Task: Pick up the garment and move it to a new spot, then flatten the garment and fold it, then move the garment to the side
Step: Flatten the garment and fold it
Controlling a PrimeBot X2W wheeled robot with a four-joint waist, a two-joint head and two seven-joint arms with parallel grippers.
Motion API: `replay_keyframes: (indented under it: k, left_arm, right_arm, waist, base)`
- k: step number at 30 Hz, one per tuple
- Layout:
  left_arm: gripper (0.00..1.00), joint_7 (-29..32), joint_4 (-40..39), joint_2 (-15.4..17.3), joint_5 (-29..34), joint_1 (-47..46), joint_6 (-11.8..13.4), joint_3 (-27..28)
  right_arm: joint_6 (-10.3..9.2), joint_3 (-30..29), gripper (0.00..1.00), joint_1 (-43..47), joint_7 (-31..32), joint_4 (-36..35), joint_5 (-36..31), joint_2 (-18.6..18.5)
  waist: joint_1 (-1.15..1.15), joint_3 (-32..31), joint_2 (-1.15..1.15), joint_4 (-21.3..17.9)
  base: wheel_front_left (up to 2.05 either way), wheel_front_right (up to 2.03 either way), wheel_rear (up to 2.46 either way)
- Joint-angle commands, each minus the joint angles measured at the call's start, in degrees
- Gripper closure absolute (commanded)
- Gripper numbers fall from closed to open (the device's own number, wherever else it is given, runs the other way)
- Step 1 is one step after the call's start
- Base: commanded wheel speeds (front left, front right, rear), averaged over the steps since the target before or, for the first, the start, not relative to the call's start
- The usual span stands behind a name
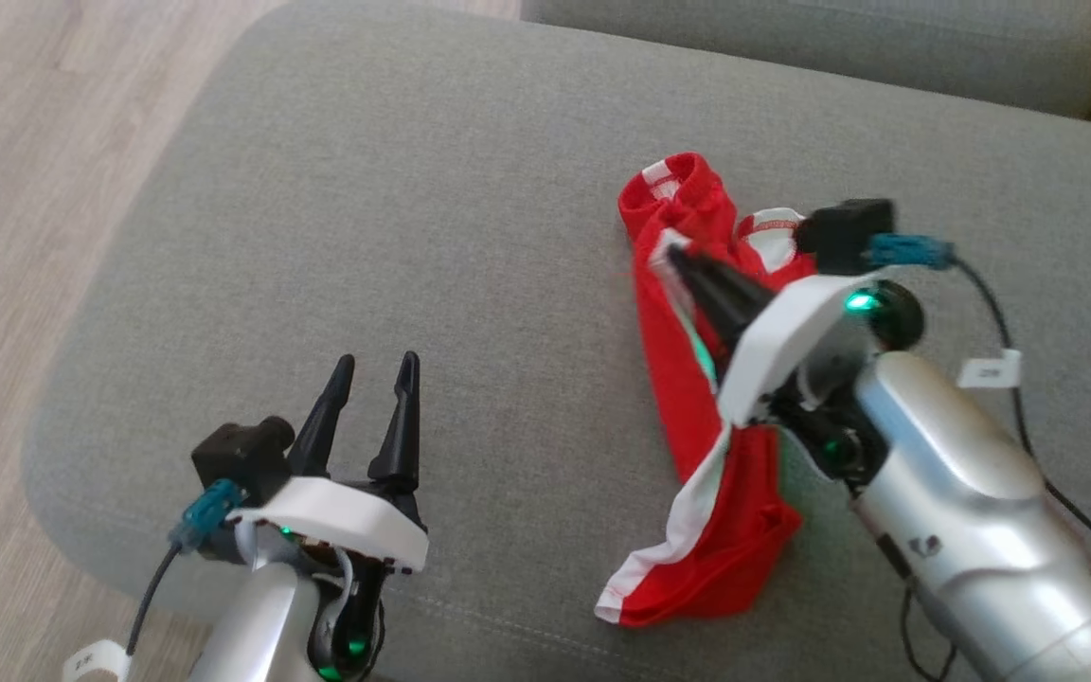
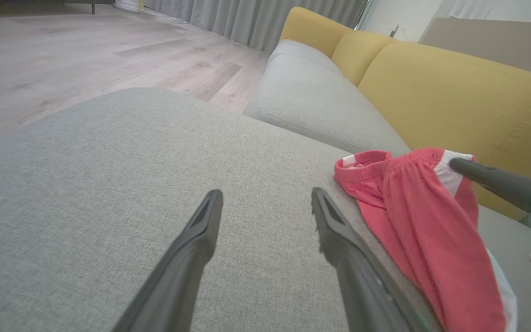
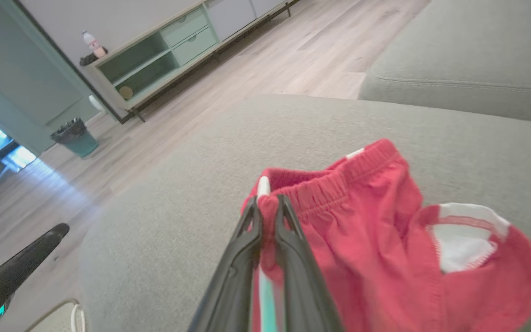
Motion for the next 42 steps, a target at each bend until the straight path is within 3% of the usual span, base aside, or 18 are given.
replay_keyframes:
  k: [1, 8, 9, 10, 17, 25, 33, 42]
  left_arm:
    - [0.0, -0.71, -1.46, 0.55, -0.34, -1.25, 0.2, 1.5]
    - [0.0, -0.71, -1.69, 0.55, -0.9, -1.25, 0.39, 0.59]
    - [0.0, -0.71, -1.65, 0.55, -1.0, -1.26, 0.44, 0.51]
    - [0.0, -0.71, -1.63, 0.55, -1.14, -1.23, 0.53, 0.48]
    - [0.0, -0.71, -1.39, 0.55, -1.22, -0.62, 0.99, 1.33]
    - [0.0, -0.71, -2.42, 0.55, 0.22, 0.17, 0.88, 4.77]
    - [0.0, -0.71, -3.6, 0.55, 0.79, 1.87, 0.94, 7.38]
    - [0.0, -0.71, -4.13, 0.55, 0.88, 4.17, 1.05, 7.89]
  right_arm:
    - [0.2, 0.76, 1.0, -3.02, -0.06, -2.17, 0.28, 0.72]
    - [0.2, 7.28, 1.0, -7.79, -0.22, 2.69, 0.03, 4.65]
    - [0.2, 7.91, 0.85, -8.44, -0.33, 4.02, 0.29, 5.26]
    - [0.2, 8.38, 0.0, -8.97, -0.46, 5.47, 0.73, 5.82]
    - [0.2, 11.41, 0.0, -11.48, -3.82, 13.13, 1.6, 7.0]
    - [0.2, 8.07, 0.0, -9.63, -12.45, 18.1, 1.15, 3.43]
    - [0.2, 2.98, 0.0, -2.45, -18.08, 17.92, -0.28, 1.74]
    - [0.2, -4.94, 0.0, 9.24, -21.56, 13.94, -2.77, 3.34]
  waist:
    - [0.0, -0.22, 0.0, 0.4]
    - [0.0, 0.27, 0.0, 3.6]
    - [0.0, 0.37, 0.0, 4.05]
    - [0.0, 0.43, 0.0, 4.44]
    - [0.0, -0.34, 0.0, 4.15]
    - [0.0, -4.27, 0.0, -2.86]
    - [0.0, -7.47, 0.0, -9.22]
    - [0.0, -9.02, 0.0, -13.14]
  base:
    - [0.0, 0.0, 0.0]
    - [0.0, 0.0, 0.0]
    - [0.0, 0.0, 0.0]
    - [0.0, 0.0, 0.0]
    - [0.0, 0.0, 0.0]
    - [0.0, 0.0, 0.0]
    - [0.0, 0.0, 0.0]
    - [0.0, 0.0, 0.0]
